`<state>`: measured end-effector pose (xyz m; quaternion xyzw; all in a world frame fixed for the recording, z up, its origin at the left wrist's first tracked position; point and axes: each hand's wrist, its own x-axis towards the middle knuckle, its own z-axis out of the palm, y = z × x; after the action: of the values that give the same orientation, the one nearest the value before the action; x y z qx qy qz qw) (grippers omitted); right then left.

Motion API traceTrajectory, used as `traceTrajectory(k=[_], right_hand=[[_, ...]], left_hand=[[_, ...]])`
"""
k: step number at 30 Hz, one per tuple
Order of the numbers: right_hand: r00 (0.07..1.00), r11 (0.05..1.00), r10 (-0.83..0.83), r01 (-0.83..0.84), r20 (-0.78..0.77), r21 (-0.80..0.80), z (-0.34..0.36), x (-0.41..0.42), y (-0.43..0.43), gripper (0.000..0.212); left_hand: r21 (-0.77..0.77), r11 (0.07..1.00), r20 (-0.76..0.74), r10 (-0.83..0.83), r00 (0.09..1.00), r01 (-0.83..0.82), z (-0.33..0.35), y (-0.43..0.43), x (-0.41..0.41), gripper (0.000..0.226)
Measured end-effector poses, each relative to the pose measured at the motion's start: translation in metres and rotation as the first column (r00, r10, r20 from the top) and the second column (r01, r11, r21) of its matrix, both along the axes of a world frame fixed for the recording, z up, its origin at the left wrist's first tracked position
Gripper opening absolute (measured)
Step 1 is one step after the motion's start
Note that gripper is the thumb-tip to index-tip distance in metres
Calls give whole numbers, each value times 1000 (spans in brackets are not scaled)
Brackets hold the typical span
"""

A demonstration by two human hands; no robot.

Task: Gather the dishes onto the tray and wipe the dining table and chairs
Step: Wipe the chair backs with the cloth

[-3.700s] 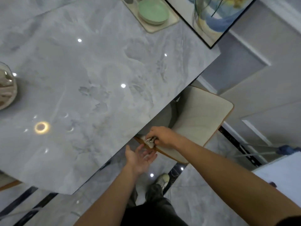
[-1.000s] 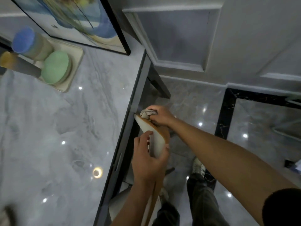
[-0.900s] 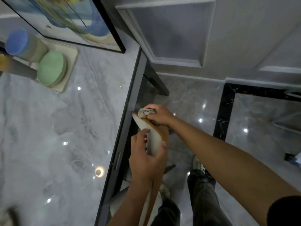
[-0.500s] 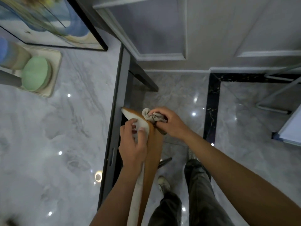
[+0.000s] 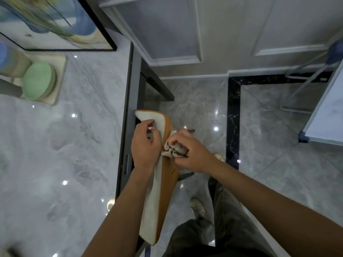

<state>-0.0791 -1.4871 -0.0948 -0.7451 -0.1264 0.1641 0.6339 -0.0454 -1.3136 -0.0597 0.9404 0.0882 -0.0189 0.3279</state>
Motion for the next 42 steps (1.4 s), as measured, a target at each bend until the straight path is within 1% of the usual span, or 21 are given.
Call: traceTrajectory(k=[2,3,4,5,7,9,11,16,18,23,26,28,30,31,32,34,35,36,38,40,42], right_hand=[[991,990,131,-132,-28,-40,-3,-6,-6,31],[992,992,117,-119,-40,-50,-5,-9,-7,31],[997,997,44,-47,-56,-57,-11,-6,-9,31],[995,995,-72,67,-69,-72,-14,-7,-8,32],[948,954,-296,287,-119,-91,-17,-8,1,32],[901,922,-386,381,-201,-61,-14,-11,16,31],[899,916,-400,401,-178,-33,-11,-20,31,32],[916,917,-399,398,-28,-34,-2,-77,53,34],[917,917,-398,397,-11,-25,0,-102,59,36],[911,913,-409,409,-57,-12,1,-171,86,37],[927,935,-354,353,-123,-29,0,-210,97,39],[947,958,-288,287,-144,-30,-2,-229,93,33],[940,956,-292,290,-176,-34,-2,-239,84,26],[914,938,-346,345,-213,-40,-3,-239,80,24],[864,897,-436,439,-253,-50,-5,-237,78,23],[726,782,-606,619,-327,-75,-9,-224,76,22],[662,733,-651,675,-371,-83,-13,-216,76,21],[622,719,-649,690,-438,-86,-18,-208,78,17],[580,750,-566,657,-585,-74,-28,-193,87,11],[518,753,-486,656,-704,-37,-29,-186,102,9],[494,737,-466,676,-734,-12,-25,-186,112,15]], left_hand=[[5,999,-9,-44,999,44,2,9,-12,33],[-2,998,-16,-65,998,65,3,15,-21,33],[-8,998,-27,-66,997,66,3,19,-27,32],[-26,998,-43,-61,997,60,6,24,-37,28],[-117,993,-95,-8,995,-3,10,33,-57,17],[-213,975,-156,28,987,-61,12,42,-75,16],[-264,962,-196,13,981,-66,15,49,-93,16],[-300,954,-240,-72,968,-3,21,70,-134,19],[-304,953,-250,-88,964,8,21,75,-147,21],[-287,957,-245,-107,964,33,24,88,-181,22],[-294,956,-263,-99,960,18,24,98,-194,22],[-284,959,-272,-104,957,23,24,103,-203,22],[-271,962,-282,-122,952,43,26,107,-212,22],[-263,964,-293,-124,948,45,26,109,-216,22],[-251,967,-301,-128,945,51,25,111,-219,22],[-232,971,-302,-124,945,53,25,117,-227,22],[-223,972,-293,-136,946,70,25,117,-228,21],[-209,974,-284,-141,948,82,25,115,-230,20],[-191,978,-255,-128,958,80,29,107,-234,21],[-193,980,-234,-90,968,44,33,100,-241,35],[-179,984,-217,-51,975,11,35,95,-246,46]])
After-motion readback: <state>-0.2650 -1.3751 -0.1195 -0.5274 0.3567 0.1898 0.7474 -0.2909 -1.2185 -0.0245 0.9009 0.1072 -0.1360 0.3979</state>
